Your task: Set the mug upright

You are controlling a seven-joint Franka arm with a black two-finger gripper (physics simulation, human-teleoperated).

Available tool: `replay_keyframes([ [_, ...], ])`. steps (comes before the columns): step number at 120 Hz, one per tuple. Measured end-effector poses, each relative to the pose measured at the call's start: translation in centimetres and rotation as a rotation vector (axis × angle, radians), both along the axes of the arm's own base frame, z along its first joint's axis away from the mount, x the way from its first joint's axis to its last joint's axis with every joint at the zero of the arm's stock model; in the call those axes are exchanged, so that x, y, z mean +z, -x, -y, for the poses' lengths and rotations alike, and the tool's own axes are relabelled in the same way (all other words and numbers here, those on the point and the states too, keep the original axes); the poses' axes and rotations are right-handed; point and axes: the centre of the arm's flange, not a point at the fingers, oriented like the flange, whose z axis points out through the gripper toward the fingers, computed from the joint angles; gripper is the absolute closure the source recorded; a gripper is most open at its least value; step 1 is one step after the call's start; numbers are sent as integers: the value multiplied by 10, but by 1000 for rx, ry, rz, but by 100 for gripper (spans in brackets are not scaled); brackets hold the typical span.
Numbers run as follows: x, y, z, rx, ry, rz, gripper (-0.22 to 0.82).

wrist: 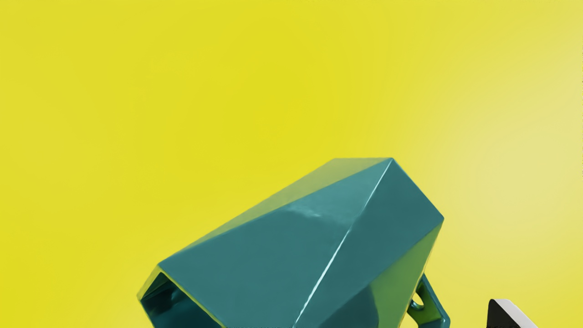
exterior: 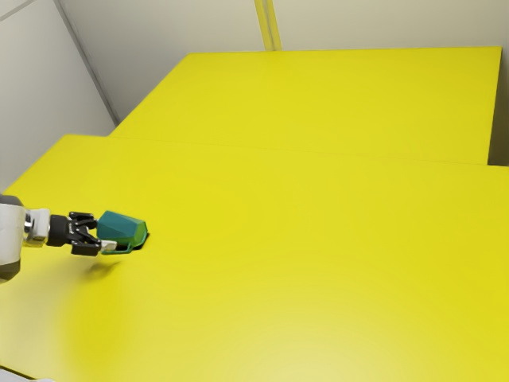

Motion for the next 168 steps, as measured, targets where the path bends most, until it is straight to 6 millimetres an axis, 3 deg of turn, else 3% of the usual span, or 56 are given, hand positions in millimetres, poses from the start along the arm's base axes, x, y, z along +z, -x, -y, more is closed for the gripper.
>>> replay_keyframes([
  [39, 4, -2, 4, -20, 10, 54, 43],
  [67, 19, -6, 3, -35, -13, 95, 52],
  [94, 25, -9, 5, -33, -17, 116, 71],
  [121, 37, -15, 7, -28, -29, 143, 76],
  [144, 79, -25, 19, -30, -110, 157, 78],
  [168, 131, -52, 83, -241, -355, -37, 79],
])
